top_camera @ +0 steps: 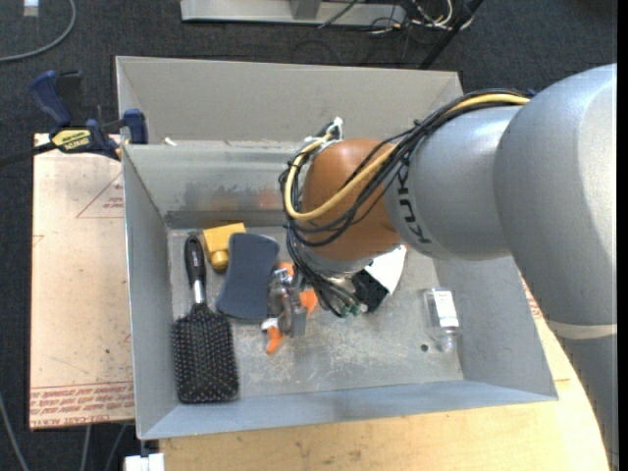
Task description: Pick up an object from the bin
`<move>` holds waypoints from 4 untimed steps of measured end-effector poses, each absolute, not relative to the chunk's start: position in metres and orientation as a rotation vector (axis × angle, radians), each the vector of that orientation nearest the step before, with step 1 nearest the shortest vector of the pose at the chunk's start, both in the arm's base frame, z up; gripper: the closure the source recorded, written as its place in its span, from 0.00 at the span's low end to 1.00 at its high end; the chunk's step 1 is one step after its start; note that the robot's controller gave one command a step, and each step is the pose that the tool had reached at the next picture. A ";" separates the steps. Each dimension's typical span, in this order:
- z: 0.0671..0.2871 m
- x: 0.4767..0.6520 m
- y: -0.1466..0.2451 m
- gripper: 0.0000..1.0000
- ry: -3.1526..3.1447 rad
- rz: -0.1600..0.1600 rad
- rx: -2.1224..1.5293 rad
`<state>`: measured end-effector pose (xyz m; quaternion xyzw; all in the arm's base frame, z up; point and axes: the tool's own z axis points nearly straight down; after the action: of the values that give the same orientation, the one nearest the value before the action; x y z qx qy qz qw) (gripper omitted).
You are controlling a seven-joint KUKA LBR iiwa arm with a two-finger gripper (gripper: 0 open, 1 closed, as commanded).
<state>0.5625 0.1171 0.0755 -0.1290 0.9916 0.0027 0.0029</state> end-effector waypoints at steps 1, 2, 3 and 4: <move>0.119 0.561 0.115 1.00 3.118 0.008 -0.410; 0.080 0.563 0.089 1.00 3.114 0.012 -0.339; 0.080 0.563 0.089 1.00 3.114 0.012 -0.339; 0.092 0.557 0.081 1.00 3.113 0.013 -0.356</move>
Offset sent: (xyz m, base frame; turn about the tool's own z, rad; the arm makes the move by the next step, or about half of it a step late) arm -0.0008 -0.0294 0.0037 0.0397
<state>0.5567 0.0814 0.0925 -0.1136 0.9935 0.0041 0.0042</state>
